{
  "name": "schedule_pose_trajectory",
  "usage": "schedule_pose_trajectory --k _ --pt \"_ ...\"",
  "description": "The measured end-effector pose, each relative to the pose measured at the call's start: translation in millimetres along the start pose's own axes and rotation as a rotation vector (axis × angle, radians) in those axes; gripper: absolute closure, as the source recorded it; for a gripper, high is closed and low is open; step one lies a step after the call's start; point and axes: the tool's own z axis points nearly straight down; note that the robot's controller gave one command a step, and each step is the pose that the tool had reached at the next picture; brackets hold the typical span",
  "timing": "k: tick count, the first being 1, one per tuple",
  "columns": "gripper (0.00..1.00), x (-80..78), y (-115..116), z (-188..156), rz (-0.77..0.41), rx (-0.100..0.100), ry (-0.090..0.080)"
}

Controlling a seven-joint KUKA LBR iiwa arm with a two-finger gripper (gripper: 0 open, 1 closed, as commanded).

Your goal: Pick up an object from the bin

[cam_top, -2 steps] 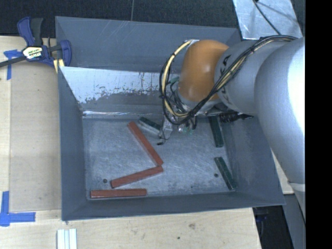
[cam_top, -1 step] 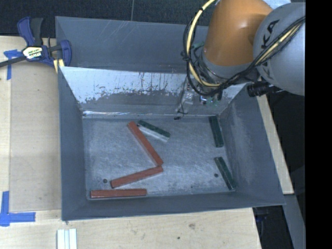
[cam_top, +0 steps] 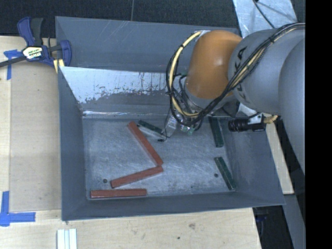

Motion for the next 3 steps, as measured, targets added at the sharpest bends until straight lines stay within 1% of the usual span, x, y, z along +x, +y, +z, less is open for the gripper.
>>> schedule_pose_trajectory --k 1,2,3 --pt "1.0 -45.7 -75 10 -0.396 0.003 -0.002" --pt "0.0 -44.8 -73 10 -0.397 0.0 -0.002" --pt "0.0 -18.4 38 40 -0.298 -0.004 -0.002"
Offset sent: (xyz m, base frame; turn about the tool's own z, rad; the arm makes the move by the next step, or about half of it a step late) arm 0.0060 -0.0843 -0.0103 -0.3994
